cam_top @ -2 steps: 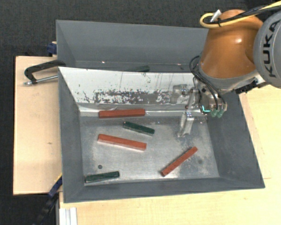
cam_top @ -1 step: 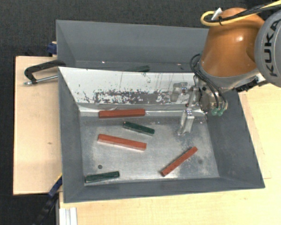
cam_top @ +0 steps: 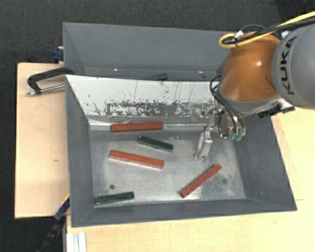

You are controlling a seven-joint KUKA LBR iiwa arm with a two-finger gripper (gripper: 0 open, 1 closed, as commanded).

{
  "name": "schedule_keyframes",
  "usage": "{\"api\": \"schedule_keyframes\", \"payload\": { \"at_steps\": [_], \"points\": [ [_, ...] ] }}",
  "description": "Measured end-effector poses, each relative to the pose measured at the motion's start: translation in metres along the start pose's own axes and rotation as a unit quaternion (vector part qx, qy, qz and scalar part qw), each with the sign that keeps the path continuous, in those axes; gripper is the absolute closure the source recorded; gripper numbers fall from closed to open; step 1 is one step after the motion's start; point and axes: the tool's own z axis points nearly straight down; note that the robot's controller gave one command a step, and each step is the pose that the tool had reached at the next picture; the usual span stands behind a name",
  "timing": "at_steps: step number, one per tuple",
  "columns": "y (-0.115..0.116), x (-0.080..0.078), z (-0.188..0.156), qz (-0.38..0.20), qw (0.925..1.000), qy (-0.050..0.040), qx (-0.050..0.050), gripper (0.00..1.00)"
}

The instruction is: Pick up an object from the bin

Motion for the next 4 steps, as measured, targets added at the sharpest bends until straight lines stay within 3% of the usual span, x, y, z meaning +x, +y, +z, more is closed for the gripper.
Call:
{"api": "schedule_keyframes", "payload": {
  "at_steps": [1,2,3,4],
  "points": [
    [-0.019,-0.001,0.016,0.035,0.9994,0.0021,0.0,0.0],
    [-0.014,0.037,0.012,-0.08,0.9968,0.0023,0.0,0.0],
    [-0.02,0.062,0.077,-0.175,0.9846,0.0001,0.0,0.0],
    [-0.033,0.076,0.094,-0.171,0.9852,0.0022,0.0,1.0]
  ]
}}
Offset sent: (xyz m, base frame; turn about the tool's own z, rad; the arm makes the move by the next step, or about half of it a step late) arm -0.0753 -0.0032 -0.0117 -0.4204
